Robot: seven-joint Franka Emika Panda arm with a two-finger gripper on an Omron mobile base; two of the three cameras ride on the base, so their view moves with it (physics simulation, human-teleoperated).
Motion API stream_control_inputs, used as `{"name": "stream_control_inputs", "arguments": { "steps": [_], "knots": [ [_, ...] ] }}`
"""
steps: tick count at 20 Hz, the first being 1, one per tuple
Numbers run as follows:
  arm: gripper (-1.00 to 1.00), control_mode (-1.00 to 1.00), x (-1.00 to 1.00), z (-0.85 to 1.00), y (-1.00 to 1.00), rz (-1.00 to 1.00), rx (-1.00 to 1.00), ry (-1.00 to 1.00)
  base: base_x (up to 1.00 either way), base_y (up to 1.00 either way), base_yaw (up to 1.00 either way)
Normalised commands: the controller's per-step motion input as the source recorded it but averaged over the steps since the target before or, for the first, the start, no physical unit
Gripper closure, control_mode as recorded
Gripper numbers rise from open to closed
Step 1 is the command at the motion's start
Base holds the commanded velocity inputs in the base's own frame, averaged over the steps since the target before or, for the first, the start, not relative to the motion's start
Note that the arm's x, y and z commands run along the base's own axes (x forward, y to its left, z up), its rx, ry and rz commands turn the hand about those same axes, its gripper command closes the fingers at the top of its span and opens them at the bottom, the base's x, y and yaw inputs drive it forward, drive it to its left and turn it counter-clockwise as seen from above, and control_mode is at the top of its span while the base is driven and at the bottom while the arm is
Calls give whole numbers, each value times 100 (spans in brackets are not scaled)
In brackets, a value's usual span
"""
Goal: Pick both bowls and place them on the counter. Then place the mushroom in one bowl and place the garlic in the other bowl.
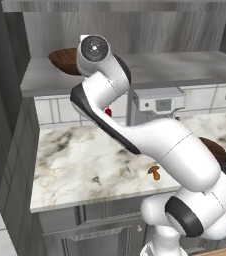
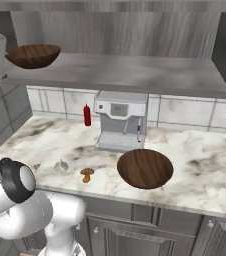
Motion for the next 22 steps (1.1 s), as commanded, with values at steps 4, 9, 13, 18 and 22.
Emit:
{"name": "stream_control_inputs", "arguments": {
  "steps": [4, 9, 13, 18, 22],
  "knots": [
    [-100, -100, 26, 0, 20, -6, -1, 0, 0, 0, 0],
    [-100, -100, 36, 0, 4, -3, 0, 1, 0, 0, 0],
    [-100, -100, 24, 0, 0, 0, 0, 0, 0, 0, 0],
    [-100, -100, 14, -8, 0, 0, 0, 0, 0, 0, 0],
    [-100, -100, 23, -7, 0, 0, 0, 2, 0, 0, 0]
  ]
}}
